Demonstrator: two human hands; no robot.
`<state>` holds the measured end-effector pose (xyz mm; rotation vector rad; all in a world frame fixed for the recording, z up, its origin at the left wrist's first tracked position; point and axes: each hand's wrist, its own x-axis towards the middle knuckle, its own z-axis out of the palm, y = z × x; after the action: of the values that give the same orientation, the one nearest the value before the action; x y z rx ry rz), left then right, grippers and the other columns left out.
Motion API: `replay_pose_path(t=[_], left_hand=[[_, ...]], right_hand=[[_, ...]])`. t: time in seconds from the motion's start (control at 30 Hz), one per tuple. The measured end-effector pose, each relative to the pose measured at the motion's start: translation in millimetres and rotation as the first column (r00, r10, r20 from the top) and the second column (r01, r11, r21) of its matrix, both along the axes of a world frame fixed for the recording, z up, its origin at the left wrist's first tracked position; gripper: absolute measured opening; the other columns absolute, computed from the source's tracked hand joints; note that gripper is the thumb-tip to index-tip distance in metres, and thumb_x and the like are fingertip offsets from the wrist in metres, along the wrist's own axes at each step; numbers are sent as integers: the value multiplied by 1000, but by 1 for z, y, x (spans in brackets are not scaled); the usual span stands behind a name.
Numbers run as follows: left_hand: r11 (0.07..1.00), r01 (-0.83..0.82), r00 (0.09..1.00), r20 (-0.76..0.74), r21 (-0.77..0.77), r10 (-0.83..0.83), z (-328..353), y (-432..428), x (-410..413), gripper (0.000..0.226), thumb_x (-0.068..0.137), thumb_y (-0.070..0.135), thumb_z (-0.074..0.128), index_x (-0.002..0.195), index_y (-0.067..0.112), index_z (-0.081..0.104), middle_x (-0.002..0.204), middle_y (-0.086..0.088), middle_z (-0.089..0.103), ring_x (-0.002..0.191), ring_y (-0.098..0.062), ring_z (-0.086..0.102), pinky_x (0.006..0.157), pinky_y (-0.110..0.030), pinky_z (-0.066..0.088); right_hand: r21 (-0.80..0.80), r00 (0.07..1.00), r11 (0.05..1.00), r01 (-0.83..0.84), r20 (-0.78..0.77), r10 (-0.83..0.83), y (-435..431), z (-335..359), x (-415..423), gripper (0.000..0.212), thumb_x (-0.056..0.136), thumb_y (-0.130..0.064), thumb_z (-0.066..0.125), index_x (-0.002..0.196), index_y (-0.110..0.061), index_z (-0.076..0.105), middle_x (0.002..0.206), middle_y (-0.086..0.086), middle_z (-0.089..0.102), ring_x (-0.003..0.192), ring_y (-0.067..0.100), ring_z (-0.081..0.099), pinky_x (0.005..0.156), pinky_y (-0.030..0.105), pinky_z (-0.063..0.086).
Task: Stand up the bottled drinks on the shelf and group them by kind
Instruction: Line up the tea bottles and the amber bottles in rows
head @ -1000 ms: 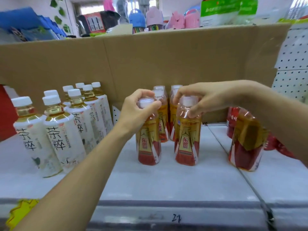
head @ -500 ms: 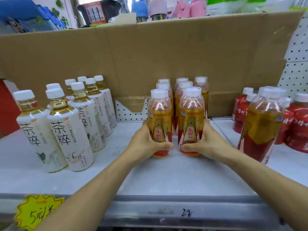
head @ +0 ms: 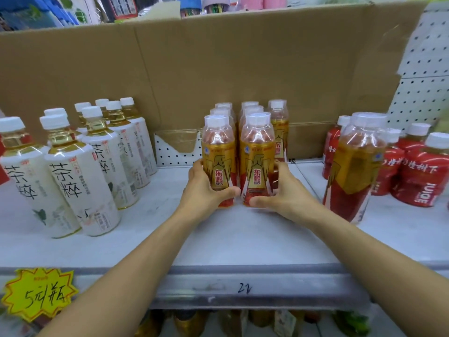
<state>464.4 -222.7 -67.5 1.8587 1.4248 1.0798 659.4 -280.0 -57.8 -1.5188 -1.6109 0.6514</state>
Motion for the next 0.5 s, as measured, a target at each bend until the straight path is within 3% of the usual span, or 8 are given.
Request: replay_pose_path(t=[0.03, 0.1, 0.13, 0.2, 0.3, 0.37, 0.43, 0.5], left_hand=[[994, -81, 996, -37, 71, 84, 1, -7, 3, 104, 60, 56, 86, 142, 27, 29, 137, 3, 44, 125, -15, 49, 107, -40, 45], [912, -211, 971, -34, 352, 238, 6, -29, 15, 91, 74, 45, 82, 143, 17, 29, 133, -1, 37, 125, -15, 40, 105, -32, 41], [853, -212, 974, 30, 476, 225, 9, -43, 26, 79, 79, 37, 80, 140, 15, 33, 127, 0, 37, 119, -15, 41, 100, -27, 42], [830, -112, 992, 109, 547, 62, 15, -68, 52, 66, 83, 28, 77, 134, 19, 36, 118, 8, 36, 110, -12, 45, 92, -23, 46], [890, 134, 988, 16, 435, -156, 11, -83, 103, 70, 82, 29, 79, 136, 25, 35, 121, 7, 41, 110, -11, 48, 94, -29, 50], [932, 266, 963, -24, 248, -268, 9, -86, 141, 83, 79, 35, 81, 143, 27, 29, 133, 5, 41, 121, -11, 46, 104, -31, 46], [935, 336, 941, 0, 112, -338, 6, -84, 173, 97, 73, 42, 85, 147, 28, 23, 141, 5, 37, 129, -12, 42, 110, -35, 42], [939, 334, 941, 23, 83, -337, 2, -82, 198, 104, 67, 49, 86, 146, 27, 22, 140, 5, 36, 130, -14, 42, 110, -38, 43]], right_hand=[[22, 998, 1000, 21, 56, -22, -7, 1, 2, 87, 76, -26, 85, 143, -27, 29, 124, -17, 50, 113, 2, 52, 94, 20, 48], [143, 983, 988, 57, 164, -80, -25, 5, 9, 80, 81, -26, 80, 145, -26, 31, 132, -10, 47, 121, 6, 47, 104, 30, 45], [239, 976, 969, 55, 190, -102, -35, 6, 15, 71, 84, -23, 77, 143, -24, 38, 131, -8, 51, 119, 6, 50, 102, 28, 48], [464, 968, 886, 28, 208, -139, -57, 10, 30, 43, 89, -15, 72, 129, -18, 56, 116, -6, 61, 101, 2, 57, 84, 18, 54], [708, 965, 699, 100, 102, -241, -89, 14, 64, 11, 92, -6, 65, 102, -11, 67, 89, -6, 63, 78, -1, 56, 67, 10, 44], [718, 963, 654, 239, -88, -255, -101, 16, 88, 7, 97, -7, 59, 99, -12, 63, 86, -5, 61, 76, 5, 56, 68, 16, 45], [600, 926, 706, 377, -261, -272, -99, 12, 110, 7, 102, -18, 52, 106, -16, 57, 93, -5, 61, 83, 6, 57, 75, 25, 50], [374, 916, 855, 360, -317, -247, -87, 4, 123, 28, 103, -40, 42, 113, -19, 57, 104, -3, 64, 96, 8, 61, 91, 36, 52]])
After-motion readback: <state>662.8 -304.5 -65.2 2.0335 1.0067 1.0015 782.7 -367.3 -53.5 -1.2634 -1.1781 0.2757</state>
